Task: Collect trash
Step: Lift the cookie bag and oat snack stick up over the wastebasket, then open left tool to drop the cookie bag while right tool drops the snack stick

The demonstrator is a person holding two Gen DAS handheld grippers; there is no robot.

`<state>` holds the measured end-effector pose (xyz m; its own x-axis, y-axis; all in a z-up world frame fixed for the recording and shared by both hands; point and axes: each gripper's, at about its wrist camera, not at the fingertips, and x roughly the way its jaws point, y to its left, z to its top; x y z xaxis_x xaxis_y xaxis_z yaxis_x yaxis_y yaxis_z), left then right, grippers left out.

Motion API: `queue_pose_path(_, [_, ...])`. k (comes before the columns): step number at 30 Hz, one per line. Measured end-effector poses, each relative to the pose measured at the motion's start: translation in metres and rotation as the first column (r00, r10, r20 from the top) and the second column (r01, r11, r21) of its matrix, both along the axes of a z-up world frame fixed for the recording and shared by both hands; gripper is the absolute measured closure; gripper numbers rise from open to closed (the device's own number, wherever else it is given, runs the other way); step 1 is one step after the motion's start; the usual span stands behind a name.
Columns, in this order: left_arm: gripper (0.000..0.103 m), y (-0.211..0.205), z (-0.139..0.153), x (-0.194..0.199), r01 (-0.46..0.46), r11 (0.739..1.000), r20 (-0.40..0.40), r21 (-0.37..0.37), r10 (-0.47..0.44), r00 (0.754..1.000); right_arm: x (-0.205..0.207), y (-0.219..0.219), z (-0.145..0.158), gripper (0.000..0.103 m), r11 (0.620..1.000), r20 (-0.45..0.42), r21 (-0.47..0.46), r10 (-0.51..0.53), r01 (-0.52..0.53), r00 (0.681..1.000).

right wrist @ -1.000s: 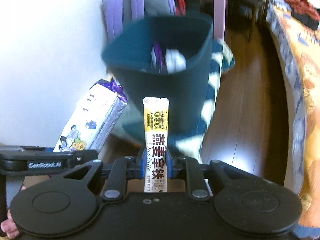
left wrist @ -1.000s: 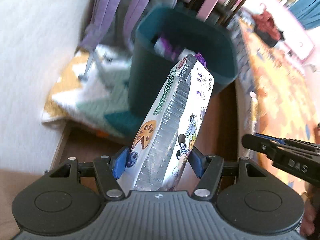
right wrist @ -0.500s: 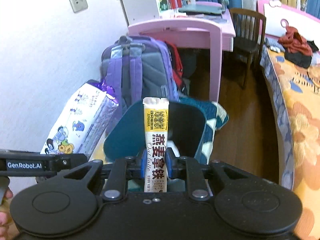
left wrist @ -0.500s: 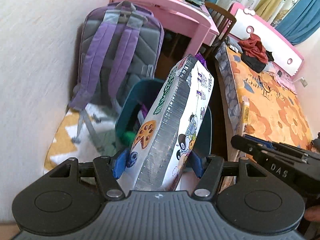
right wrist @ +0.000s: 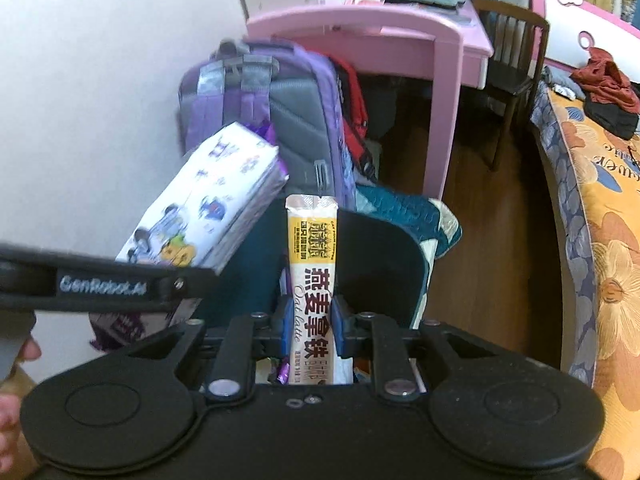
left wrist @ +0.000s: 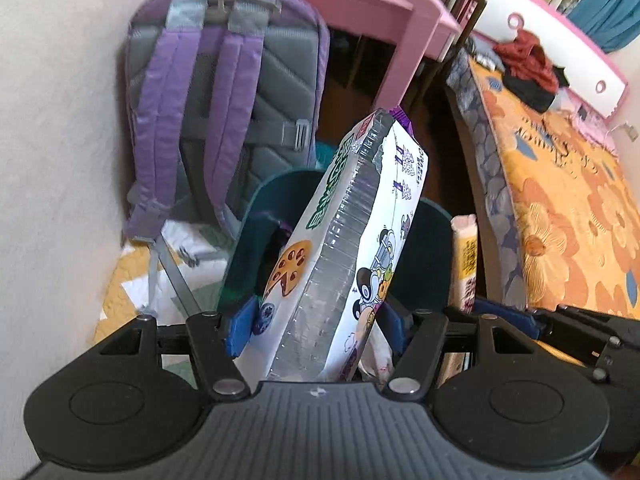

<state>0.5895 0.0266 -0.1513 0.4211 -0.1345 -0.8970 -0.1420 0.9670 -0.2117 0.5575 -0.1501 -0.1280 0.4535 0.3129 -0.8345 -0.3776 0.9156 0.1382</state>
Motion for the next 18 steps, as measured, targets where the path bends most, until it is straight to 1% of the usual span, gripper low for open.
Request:
queue_pose_path(3, [0.04, 0.004, -0.018, 0.011, -0.018, 1.0, -0.044, -0.023, 0.017, 0.999, 0.011, 0.006, -0.02, 0.084, 0.999, -0.048, -0.033, 0.003, -0.005, 0.999])
queue_pose_path(6, [0.04, 0.004, -0.034, 0.02, -0.023, 1.0, -0.081, -0.02, 0.021, 0.997, 0.019, 0.008, -0.036, 0.084, 0.999, -0.078, -0.046, 0.002, -0.006, 0.997])
queue_pose_path(8, [0.04, 0.002, -0.045, 0.026, -0.021, 1.0, -0.108, -0.005, 0.021, 0.994, 0.023, 0.01, -0.045, 0.085, 0.998, -0.094, -0.063, -0.001, -0.005, 0.996])
queue_pose_path(13, [0.04, -0.003, -0.072, 0.036, -0.003, 1.0, -0.176, 0.01, 0.004, 0.984, 0.032, 0.016, -0.067, 0.084, 0.995, -0.131, -0.097, -0.007, -0.006, 0.991])
queue_pose_path(16, [0.039, -0.006, -0.086, 0.039, 0.005, 1.0, -0.214, 0.011, -0.003, 0.977, 0.033, 0.02, -0.078, 0.084, 0.992, -0.155, -0.125, 0.001, -0.021, 0.988])
queue_pose_path(18, [0.039, -0.006, -0.092, 0.041, 0.001, 1.0, -0.237, -0.003, -0.002, 0.972, 0.032, 0.023, -0.083, 0.083, 0.988, -0.16, -0.147, 0.012, -0.036, 0.987])
